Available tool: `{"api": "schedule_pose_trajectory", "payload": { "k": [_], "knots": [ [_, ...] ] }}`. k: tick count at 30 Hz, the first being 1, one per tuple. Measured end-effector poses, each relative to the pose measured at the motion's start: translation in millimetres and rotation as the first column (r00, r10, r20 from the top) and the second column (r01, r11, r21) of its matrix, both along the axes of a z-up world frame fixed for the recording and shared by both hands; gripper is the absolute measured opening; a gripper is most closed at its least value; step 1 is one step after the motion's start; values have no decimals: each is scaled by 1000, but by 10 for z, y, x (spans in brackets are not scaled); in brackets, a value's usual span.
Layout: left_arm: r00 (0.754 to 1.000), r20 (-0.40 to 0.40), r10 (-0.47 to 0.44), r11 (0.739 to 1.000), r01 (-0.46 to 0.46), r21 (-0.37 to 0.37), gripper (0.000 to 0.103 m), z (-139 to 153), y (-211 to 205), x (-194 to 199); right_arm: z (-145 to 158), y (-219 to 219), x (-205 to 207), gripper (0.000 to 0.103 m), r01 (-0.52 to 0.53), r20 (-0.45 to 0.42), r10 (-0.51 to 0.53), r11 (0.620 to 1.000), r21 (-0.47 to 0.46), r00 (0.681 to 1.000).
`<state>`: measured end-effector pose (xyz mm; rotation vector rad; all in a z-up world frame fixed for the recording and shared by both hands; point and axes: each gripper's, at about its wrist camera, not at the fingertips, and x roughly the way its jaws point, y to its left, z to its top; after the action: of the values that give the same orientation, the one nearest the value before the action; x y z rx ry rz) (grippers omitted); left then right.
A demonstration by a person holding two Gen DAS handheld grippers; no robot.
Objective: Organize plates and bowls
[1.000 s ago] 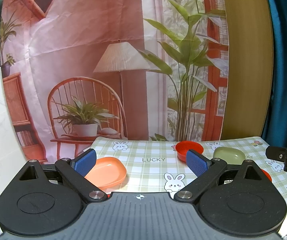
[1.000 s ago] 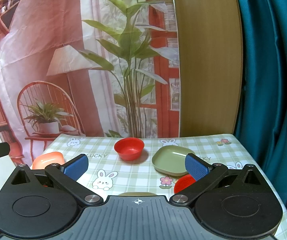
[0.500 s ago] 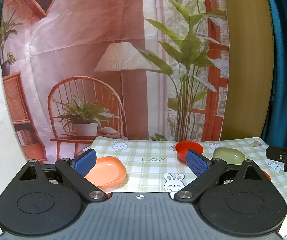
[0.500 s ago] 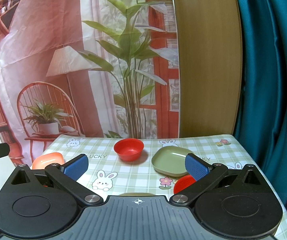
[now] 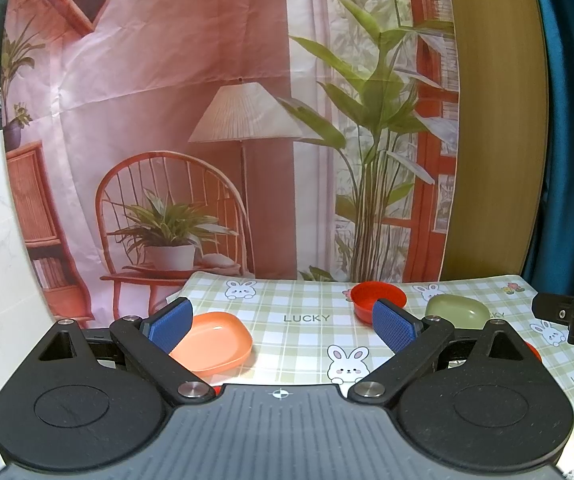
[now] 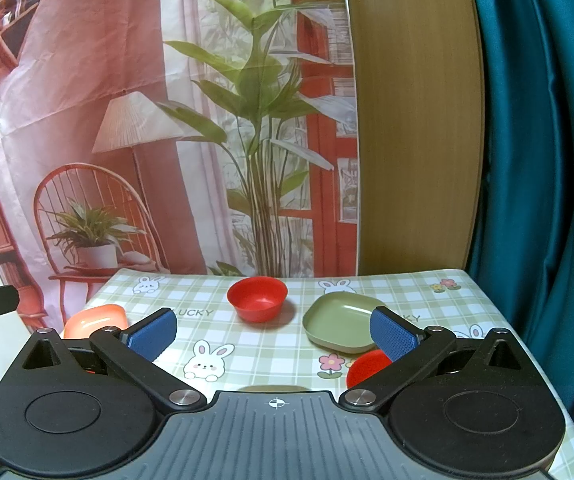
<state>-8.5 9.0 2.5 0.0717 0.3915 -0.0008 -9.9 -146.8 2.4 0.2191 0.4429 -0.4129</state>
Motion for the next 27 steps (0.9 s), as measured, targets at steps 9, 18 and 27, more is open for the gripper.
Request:
{"api": "schedule_pose_trajectory", "payload": {
  "k": [9,18,27],
  "knots": [
    [1000,0,1,1000,-1,0,98,5,-11,4,-8,9,0,103,0,0,0,1000,-1,1000],
    [1000,1,0,1000,0,-1,98,6,-14,6,-12,11,-1,103,0,1,0,1000,-2,1000],
    [1000,-8,10,1000,-10,-2,98,22,-8,47,14,-41,-13,103,4,4,-4,1000,3,1000]
  ]
}}
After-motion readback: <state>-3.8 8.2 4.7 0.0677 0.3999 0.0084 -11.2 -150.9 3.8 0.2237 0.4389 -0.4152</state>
